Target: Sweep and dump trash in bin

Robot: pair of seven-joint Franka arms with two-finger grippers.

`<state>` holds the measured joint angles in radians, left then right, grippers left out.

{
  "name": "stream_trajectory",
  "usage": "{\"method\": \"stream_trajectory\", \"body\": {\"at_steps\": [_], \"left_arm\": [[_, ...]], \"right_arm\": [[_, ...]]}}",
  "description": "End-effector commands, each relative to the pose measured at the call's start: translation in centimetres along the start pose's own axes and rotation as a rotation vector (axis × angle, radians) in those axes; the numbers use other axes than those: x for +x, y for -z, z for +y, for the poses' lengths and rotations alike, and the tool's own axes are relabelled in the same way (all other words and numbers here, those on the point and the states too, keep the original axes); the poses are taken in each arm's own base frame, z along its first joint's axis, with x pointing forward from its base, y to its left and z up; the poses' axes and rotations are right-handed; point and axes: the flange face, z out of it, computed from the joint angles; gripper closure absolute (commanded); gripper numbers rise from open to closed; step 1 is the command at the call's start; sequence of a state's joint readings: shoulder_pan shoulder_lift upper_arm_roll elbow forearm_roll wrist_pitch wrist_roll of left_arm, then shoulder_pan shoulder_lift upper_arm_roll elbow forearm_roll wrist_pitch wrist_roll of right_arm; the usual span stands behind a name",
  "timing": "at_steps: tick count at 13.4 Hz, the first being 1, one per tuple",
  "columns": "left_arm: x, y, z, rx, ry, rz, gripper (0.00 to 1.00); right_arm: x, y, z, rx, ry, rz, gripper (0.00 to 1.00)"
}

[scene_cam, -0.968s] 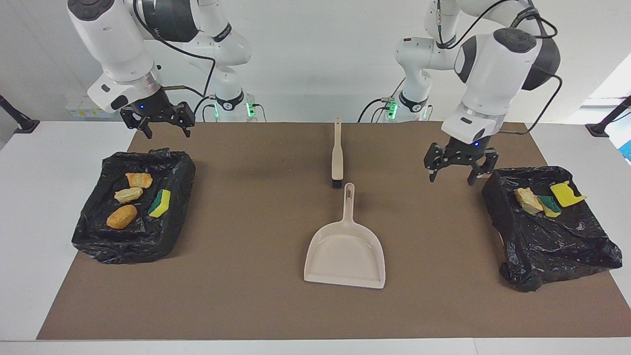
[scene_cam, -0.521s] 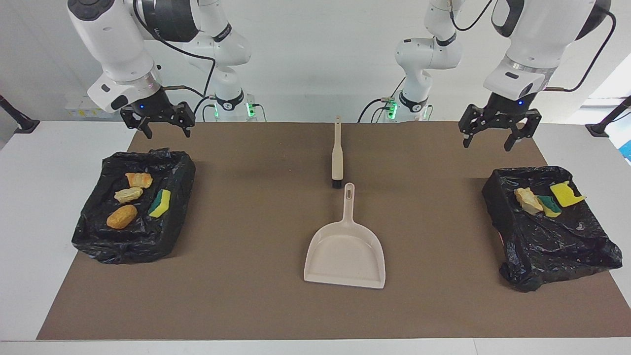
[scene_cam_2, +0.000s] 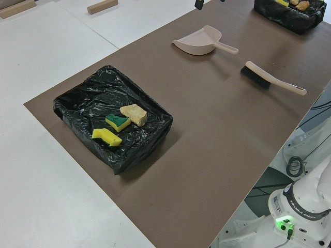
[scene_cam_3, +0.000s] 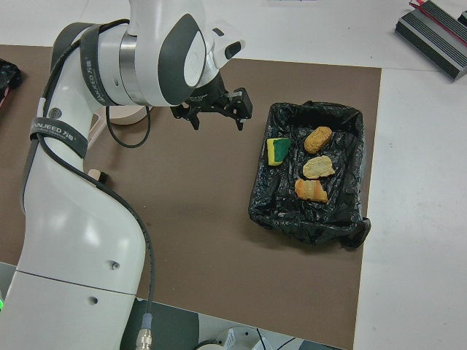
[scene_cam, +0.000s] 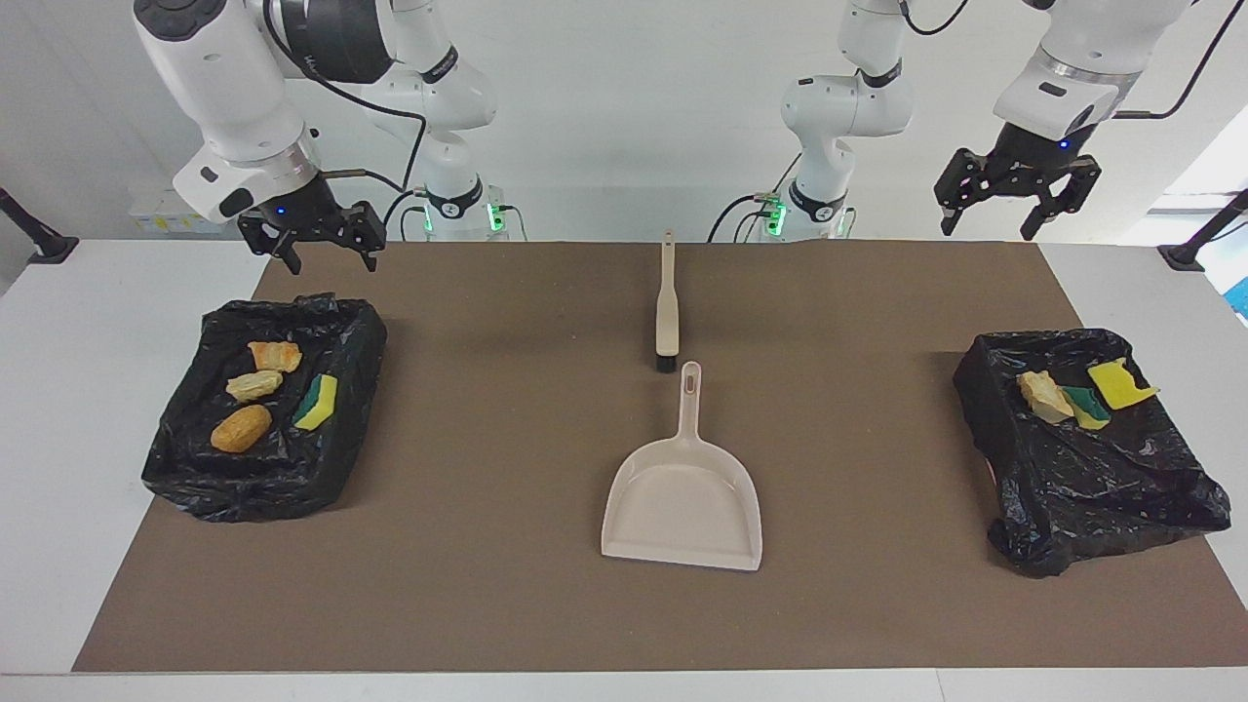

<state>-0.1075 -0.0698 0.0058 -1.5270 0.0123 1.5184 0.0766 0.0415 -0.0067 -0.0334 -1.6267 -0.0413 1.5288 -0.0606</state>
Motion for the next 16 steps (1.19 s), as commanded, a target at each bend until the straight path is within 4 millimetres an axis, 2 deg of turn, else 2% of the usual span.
{"method": "stream_trajectory", "body": {"at_steps": [1,3,6,10,16], "left_arm": [[-0.5,0.0,-0.3,-0.032,-0.008,-0.008,0.00],[-0.5,-0.5,-1.5,-0.056,0.018,-0.040,0.00],[0.6,0.2,-1.9,-0.055,0.018,-0.065,0.00],[0.8,1.0,-1.8,-0.044,-0.001,-0.017,0.00],[0.4,0.8,-1.8,-0.048,0.001,-0.018,0.00]], "right_arm": [[-0.7,0.1,-0.1,0.021,-0.017,-0.004,0.00],[-0.7,0.1,-0.1,0.021,-0.017,-0.004,0.00],[-0.7,0.1,-0.1,0.021,-0.017,-0.004,0.00],[-0.7,0.1,-0.1,0.021,-0.017,-0.004,0.00],[-0.7,0.1,-0.1,0.021,-0.017,-0.003,0.00]]}}
